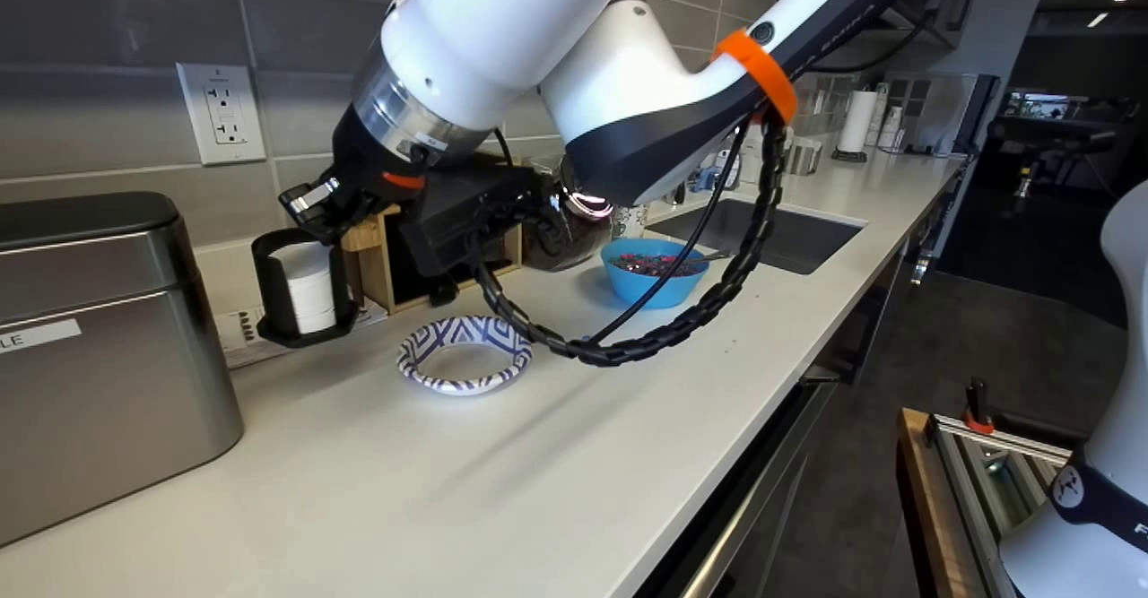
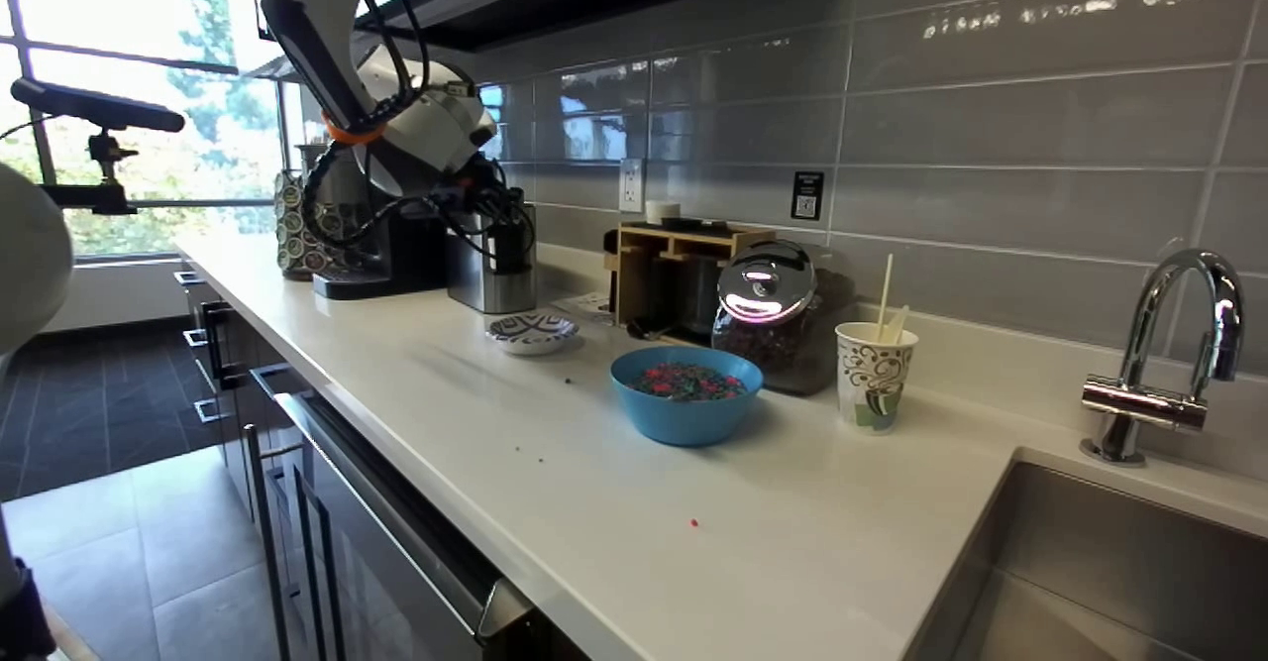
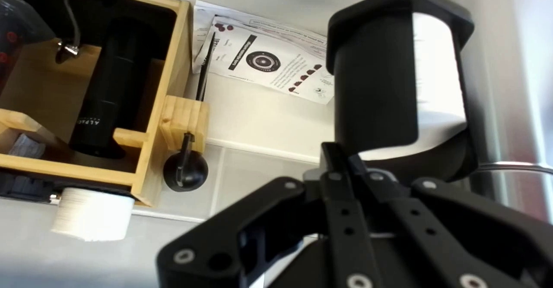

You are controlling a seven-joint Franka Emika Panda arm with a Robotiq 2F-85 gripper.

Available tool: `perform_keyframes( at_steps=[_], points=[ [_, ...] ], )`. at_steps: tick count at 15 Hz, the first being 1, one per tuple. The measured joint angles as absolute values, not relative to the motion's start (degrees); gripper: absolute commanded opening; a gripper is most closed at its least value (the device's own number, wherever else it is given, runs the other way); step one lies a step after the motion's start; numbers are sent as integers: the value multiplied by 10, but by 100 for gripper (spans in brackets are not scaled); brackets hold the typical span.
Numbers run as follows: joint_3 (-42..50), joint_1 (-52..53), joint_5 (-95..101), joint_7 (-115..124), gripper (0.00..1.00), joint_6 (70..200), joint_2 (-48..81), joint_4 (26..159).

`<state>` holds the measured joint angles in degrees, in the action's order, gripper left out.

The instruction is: Remove the black object from the top of the wooden stand and put it on the left side of the counter.

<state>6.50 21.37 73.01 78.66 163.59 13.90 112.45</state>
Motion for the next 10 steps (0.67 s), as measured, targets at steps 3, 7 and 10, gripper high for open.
perform_keyframes(
  at_steps=[3, 7, 10],
  points=[
    [66, 215, 760, 835, 0, 1636, 177, 1094],
    [69, 216, 787, 878, 0, 1636, 220, 1063],
    [77, 215, 797, 897, 0, 1636, 244, 1048]
  ],
)
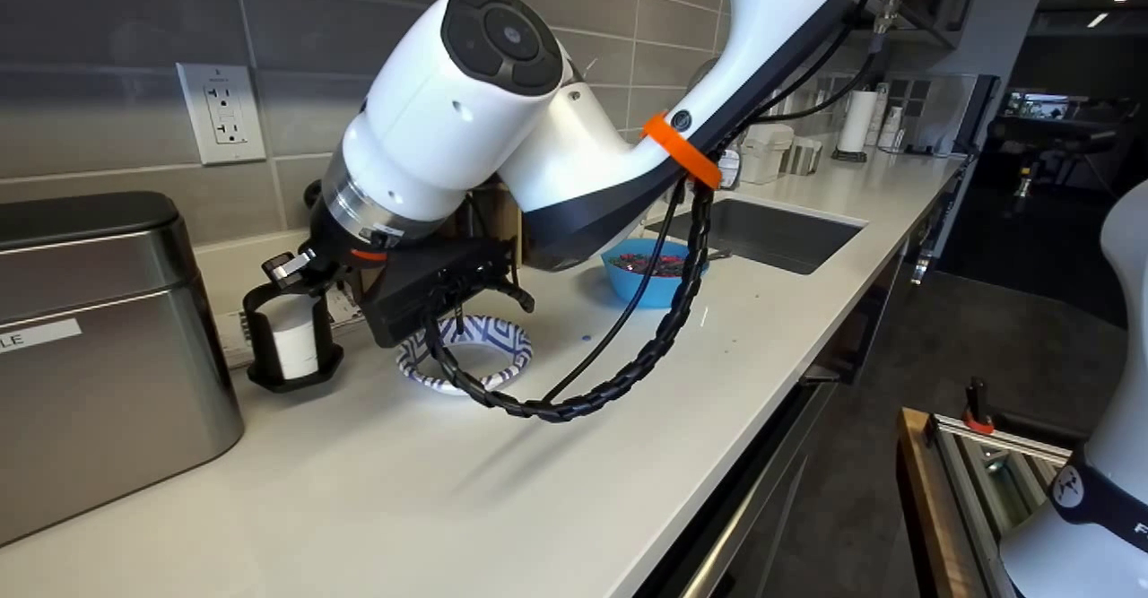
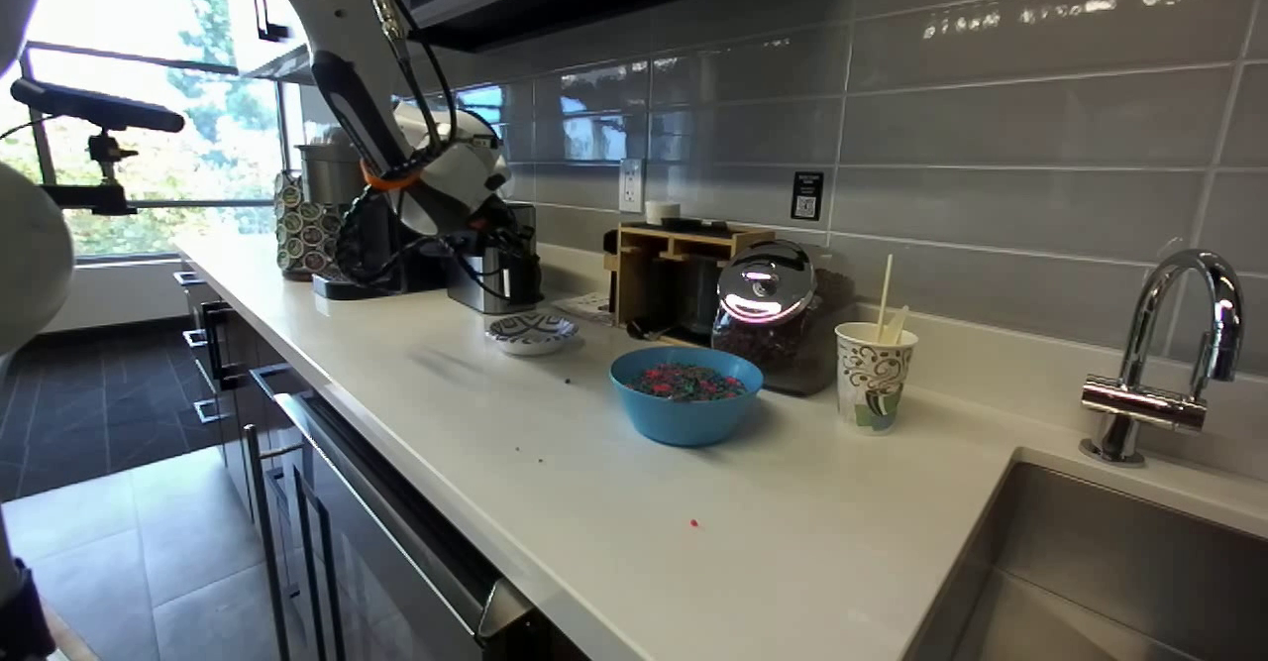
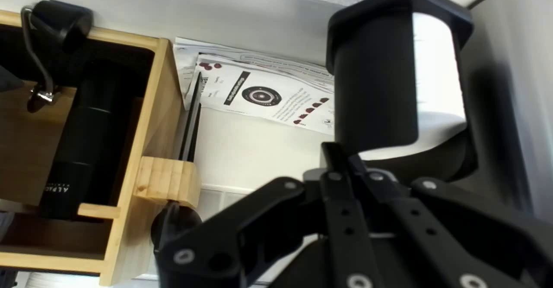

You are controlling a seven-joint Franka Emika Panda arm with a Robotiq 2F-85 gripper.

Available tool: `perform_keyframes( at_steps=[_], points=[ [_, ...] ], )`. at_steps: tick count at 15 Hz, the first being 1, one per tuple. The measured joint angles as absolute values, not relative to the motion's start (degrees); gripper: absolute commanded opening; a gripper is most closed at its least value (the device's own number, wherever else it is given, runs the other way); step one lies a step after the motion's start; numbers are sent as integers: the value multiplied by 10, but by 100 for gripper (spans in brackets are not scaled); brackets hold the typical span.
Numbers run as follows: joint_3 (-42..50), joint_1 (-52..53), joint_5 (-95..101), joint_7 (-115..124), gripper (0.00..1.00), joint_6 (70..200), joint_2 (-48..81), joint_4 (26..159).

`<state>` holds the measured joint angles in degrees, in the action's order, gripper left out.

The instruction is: Remove the black object from the top of the wooden stand and put it on the left side of the counter.

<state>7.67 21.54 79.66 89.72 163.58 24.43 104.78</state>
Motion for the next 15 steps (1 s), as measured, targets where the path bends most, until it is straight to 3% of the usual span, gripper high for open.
perform_keyframes(
  at_steps=[7, 8, 15],
  points=[
    [94, 215, 825, 943, 0, 1636, 274, 1034],
    [95, 215, 830, 951, 20, 1636, 275, 1034],
    [99, 214, 845, 974, 72, 1636, 278, 1019]
  ],
)
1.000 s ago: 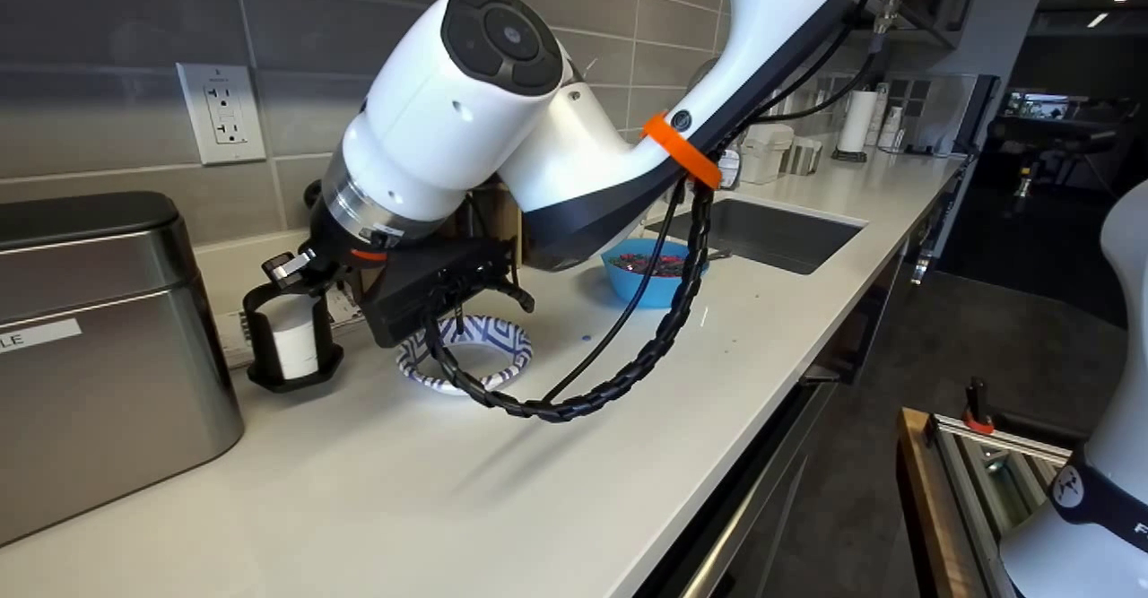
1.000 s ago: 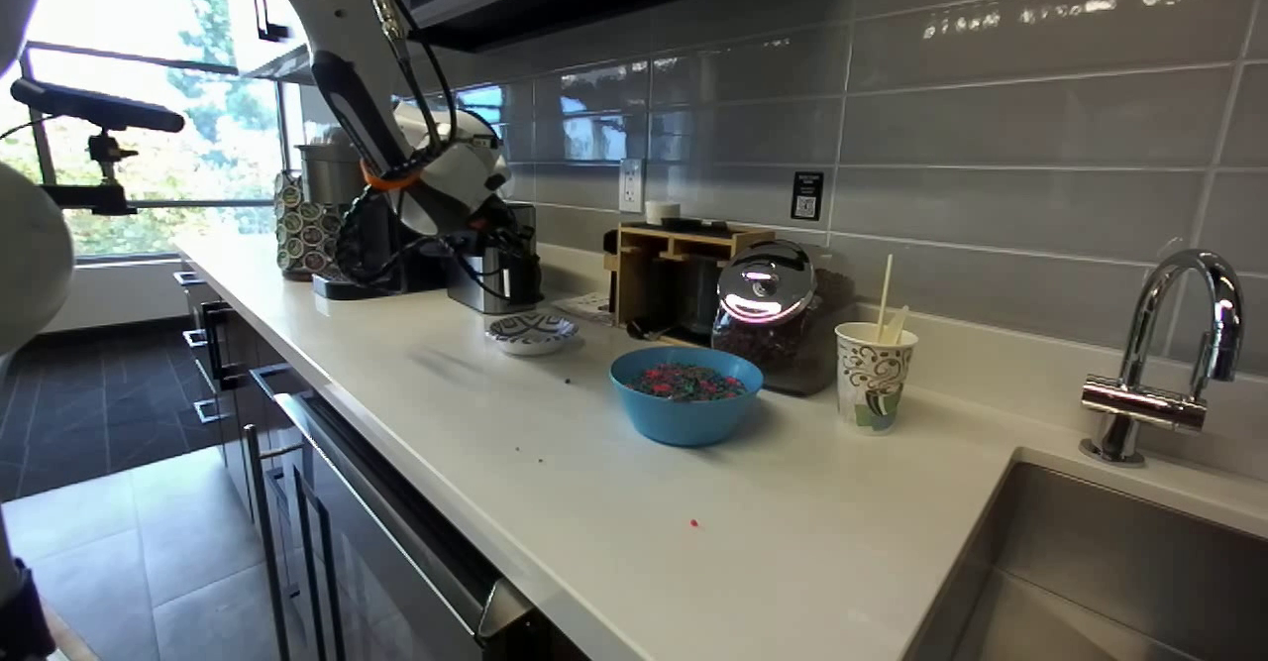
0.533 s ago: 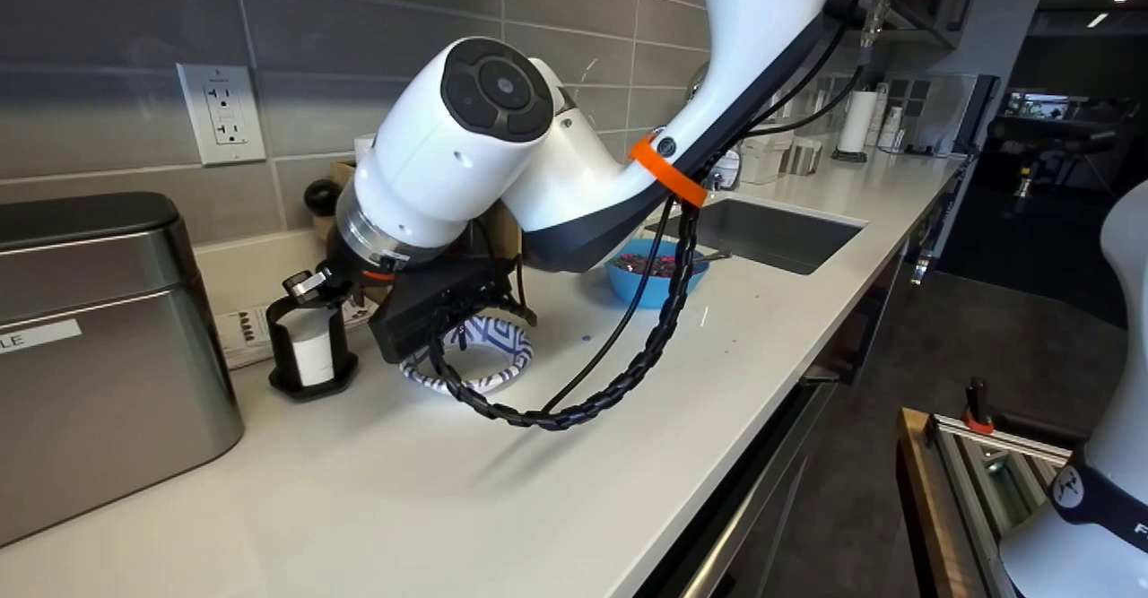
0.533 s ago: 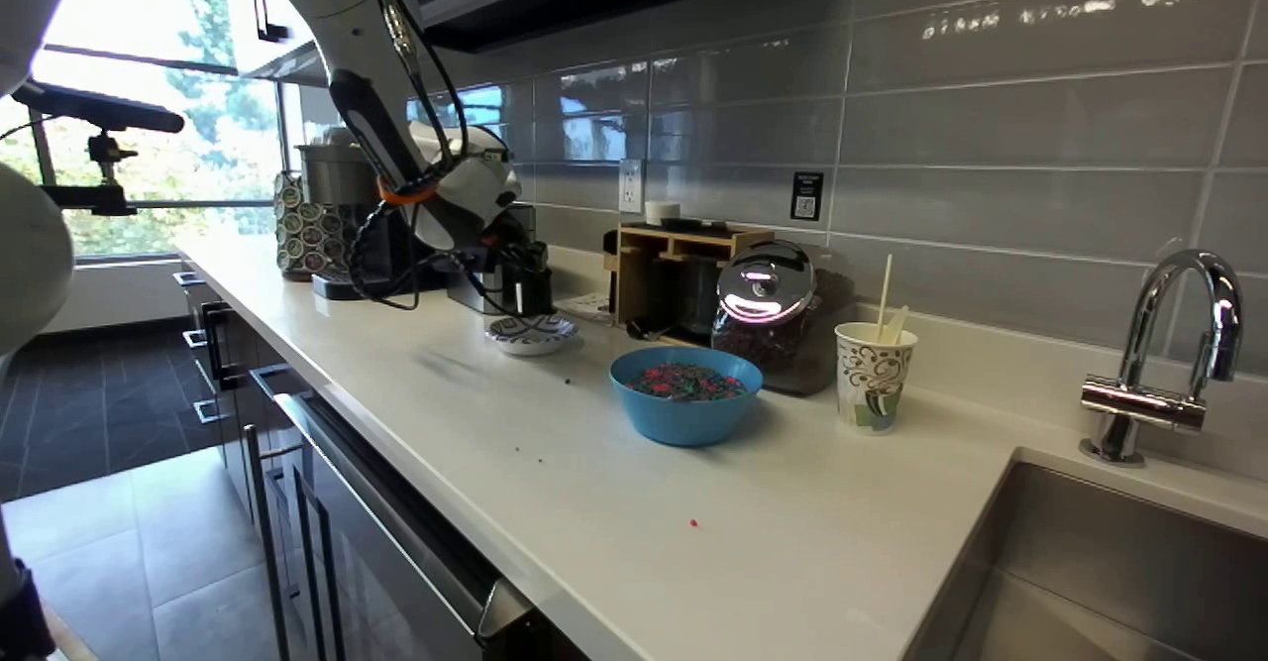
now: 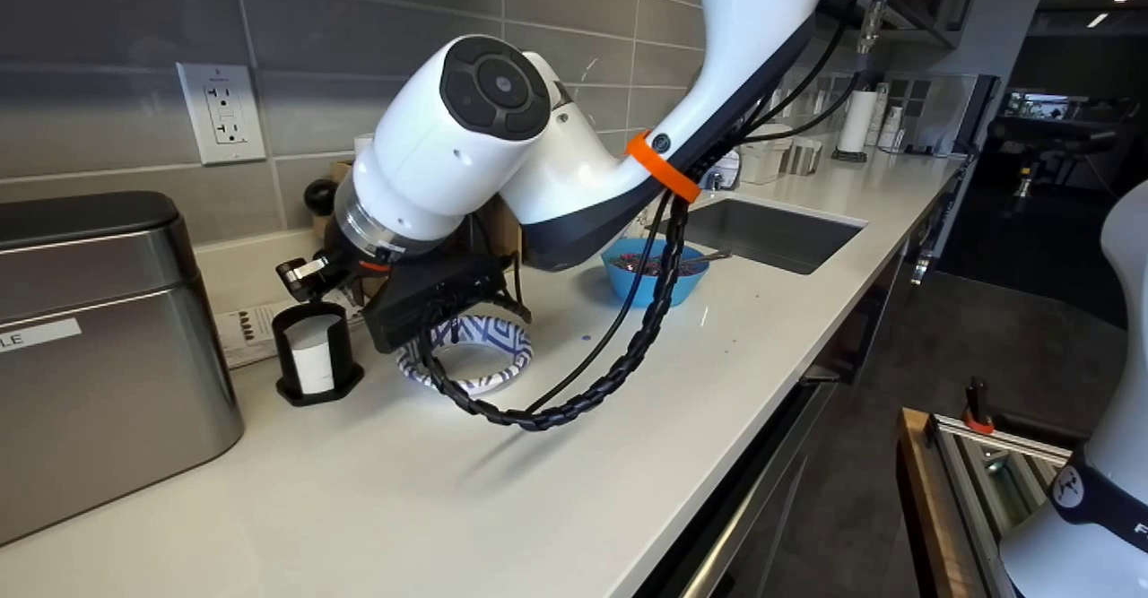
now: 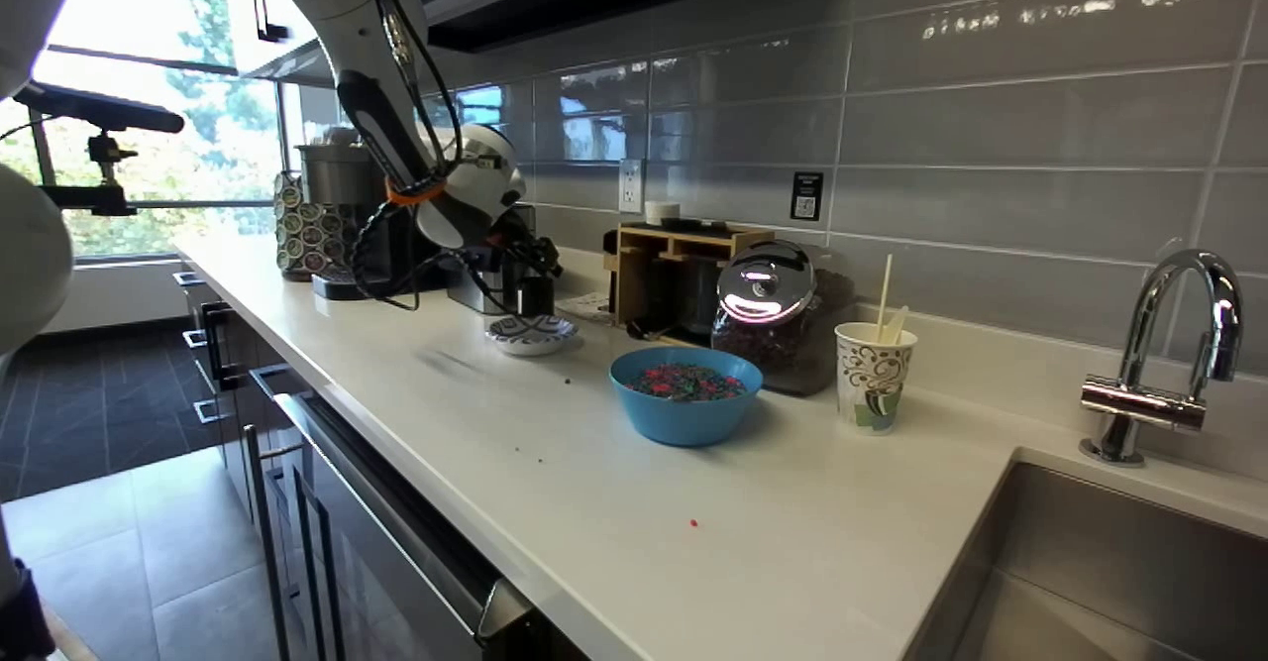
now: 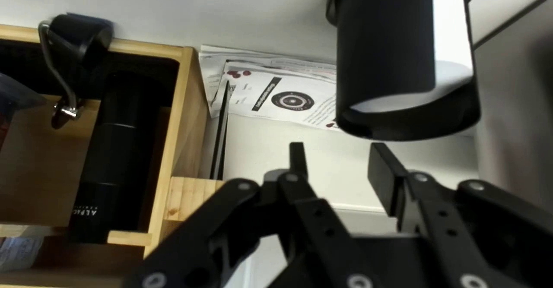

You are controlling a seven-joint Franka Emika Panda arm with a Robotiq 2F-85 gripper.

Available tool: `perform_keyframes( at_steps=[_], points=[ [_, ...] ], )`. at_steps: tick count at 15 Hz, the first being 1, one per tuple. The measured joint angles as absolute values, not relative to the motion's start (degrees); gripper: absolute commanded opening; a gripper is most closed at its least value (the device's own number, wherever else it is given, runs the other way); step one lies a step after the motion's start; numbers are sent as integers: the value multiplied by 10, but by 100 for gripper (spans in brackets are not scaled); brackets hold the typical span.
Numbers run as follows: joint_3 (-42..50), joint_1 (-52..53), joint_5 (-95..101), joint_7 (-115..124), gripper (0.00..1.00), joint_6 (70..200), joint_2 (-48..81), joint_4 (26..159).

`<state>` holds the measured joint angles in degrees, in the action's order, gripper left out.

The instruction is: Remove the black object from the top of the wooden stand and put it on the left side of the counter.

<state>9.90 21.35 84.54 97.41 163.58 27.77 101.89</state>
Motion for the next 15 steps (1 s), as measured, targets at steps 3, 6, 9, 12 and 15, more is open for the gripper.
perform_keyframes(
  at_steps=[3, 6, 9, 12, 15],
  points=[
    [99, 208, 821, 946, 95, 1636, 257, 1020],
    [91, 192, 738, 832, 100, 1631, 211, 1047],
    [33, 127, 658, 703, 100, 1664, 148, 1126],
    [-11, 64, 558, 576, 100, 1744, 97, 1220],
    [-112, -27, 433, 453, 100, 1779, 54, 1317]
  ],
)
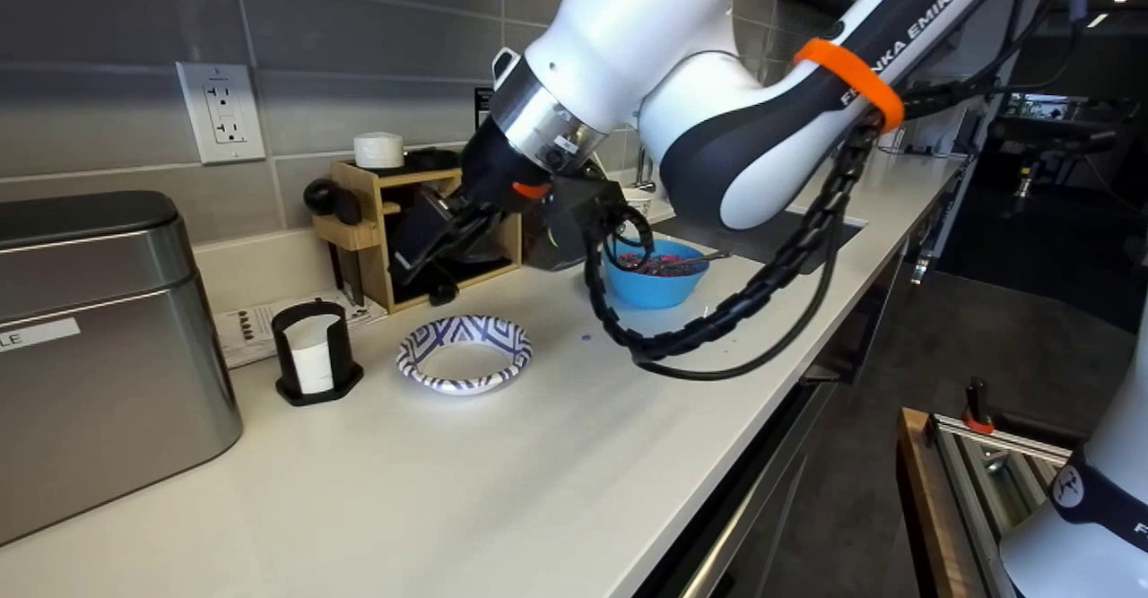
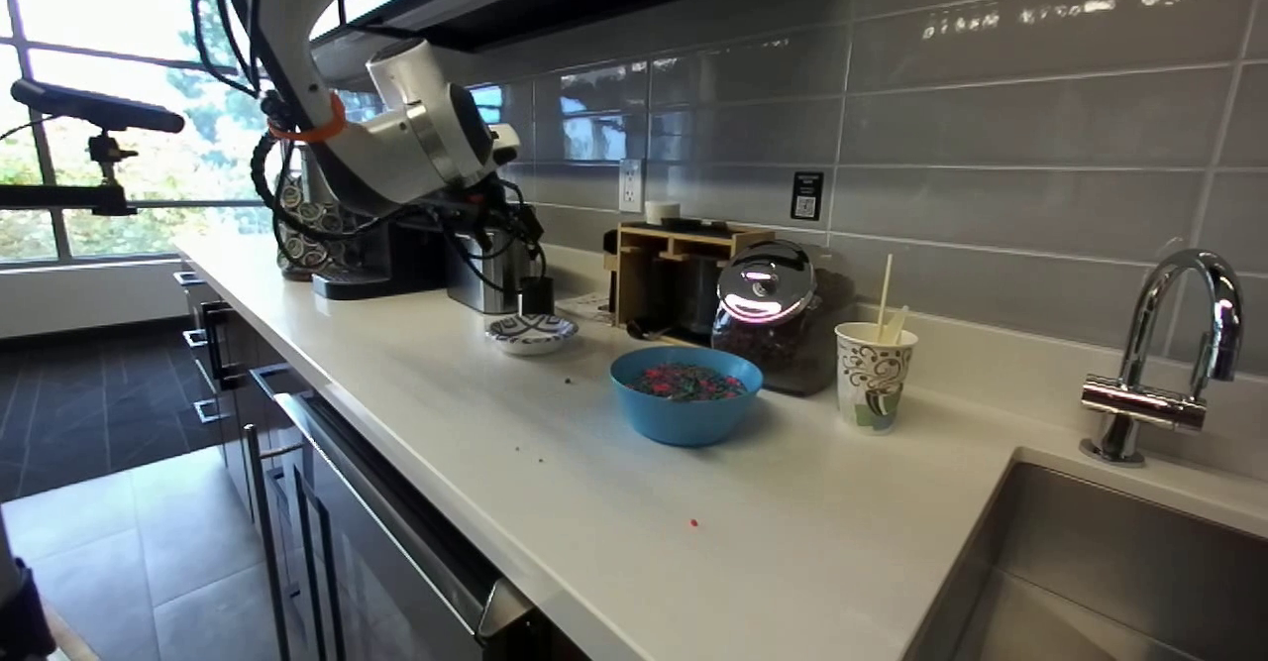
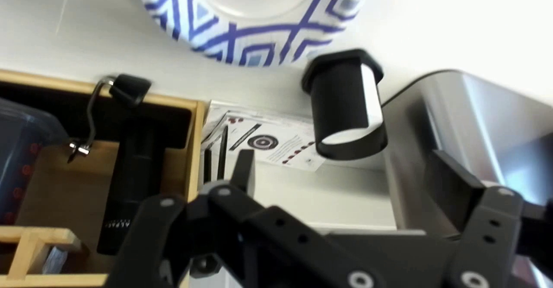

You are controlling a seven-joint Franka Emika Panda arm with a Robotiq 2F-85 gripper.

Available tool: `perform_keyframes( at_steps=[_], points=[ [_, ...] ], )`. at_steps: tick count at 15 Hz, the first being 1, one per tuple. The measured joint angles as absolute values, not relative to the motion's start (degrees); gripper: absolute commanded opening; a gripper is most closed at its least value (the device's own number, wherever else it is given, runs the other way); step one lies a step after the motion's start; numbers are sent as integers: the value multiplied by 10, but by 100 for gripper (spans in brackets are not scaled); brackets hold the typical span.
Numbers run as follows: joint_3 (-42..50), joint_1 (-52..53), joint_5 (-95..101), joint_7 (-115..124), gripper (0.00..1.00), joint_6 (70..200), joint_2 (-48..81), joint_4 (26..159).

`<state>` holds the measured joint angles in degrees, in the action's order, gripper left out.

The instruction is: Remove the black object from the top of the wooden stand and put it on the left side of the counter.

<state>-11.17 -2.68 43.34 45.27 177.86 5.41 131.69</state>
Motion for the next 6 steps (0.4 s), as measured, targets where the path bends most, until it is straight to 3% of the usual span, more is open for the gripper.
perform_keyframes(
  at_steps=[6],
  points=[
    [-200, -65, 249, 367, 100, 1769, 6, 1365]
  ],
)
